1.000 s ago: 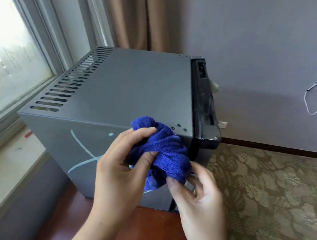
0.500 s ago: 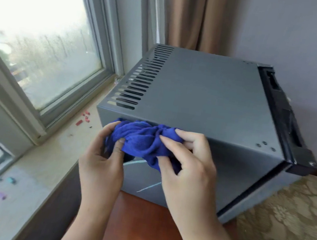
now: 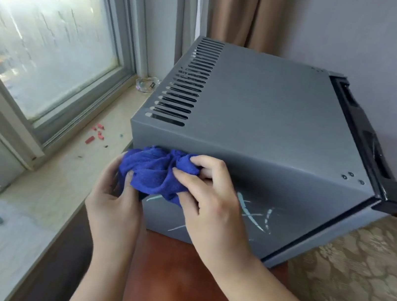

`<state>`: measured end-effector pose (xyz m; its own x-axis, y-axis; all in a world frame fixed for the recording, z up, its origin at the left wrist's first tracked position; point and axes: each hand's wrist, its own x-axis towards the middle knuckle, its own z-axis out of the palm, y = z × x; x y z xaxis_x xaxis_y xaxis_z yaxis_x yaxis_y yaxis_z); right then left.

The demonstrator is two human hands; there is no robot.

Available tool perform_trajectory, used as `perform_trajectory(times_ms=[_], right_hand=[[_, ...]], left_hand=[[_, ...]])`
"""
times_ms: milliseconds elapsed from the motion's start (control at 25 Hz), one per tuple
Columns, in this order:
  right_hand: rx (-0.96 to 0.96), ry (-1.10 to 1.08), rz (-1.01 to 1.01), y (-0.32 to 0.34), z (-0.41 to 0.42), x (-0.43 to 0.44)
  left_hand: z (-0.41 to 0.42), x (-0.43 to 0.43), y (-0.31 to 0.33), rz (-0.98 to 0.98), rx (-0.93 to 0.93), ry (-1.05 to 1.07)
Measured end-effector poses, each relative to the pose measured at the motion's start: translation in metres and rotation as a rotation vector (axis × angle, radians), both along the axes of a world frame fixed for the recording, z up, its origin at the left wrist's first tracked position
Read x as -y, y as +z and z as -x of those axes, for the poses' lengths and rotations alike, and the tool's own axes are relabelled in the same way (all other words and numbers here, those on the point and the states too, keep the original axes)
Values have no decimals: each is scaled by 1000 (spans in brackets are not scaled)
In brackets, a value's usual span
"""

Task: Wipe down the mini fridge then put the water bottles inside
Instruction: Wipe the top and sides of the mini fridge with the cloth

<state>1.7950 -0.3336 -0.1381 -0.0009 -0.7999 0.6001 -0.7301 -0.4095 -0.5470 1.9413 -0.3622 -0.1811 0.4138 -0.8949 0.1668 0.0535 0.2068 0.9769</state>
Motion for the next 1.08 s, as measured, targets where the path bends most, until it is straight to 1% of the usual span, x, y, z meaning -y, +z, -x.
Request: perform_trajectory(times_ms=[120,280,360,440,560,640,760,920,1080], right_hand=[[-5,-96,18,-5,34,-14],[-64,-229,41,-12,99,-47],[-96,-329,35,-17,134,-65],[-110,-405,24,-22,169,-81],[-94,-448,6,-28,205,-98],[-77,-429,9,-30,215,-102],[-32,-401,-2,-29,208,-92],[10,-323,44,-31,158,-67],[67,-199,80,-28,87,-35]], left_hand=[[34,-13,-7,-21,-36,-50],[95,-37,-17,-48,-66,-142],[129,-47,-24,-113,-84,-230],[161,-59,-31,-159,-58,-301],[196,-74,-36,-196,-19,-387],[205,-77,-39,-203,-25,-418],[196,-71,-43,-222,-63,-392],[154,-53,-45,-232,-142,-239],[87,-26,-31,-133,-201,-43]])
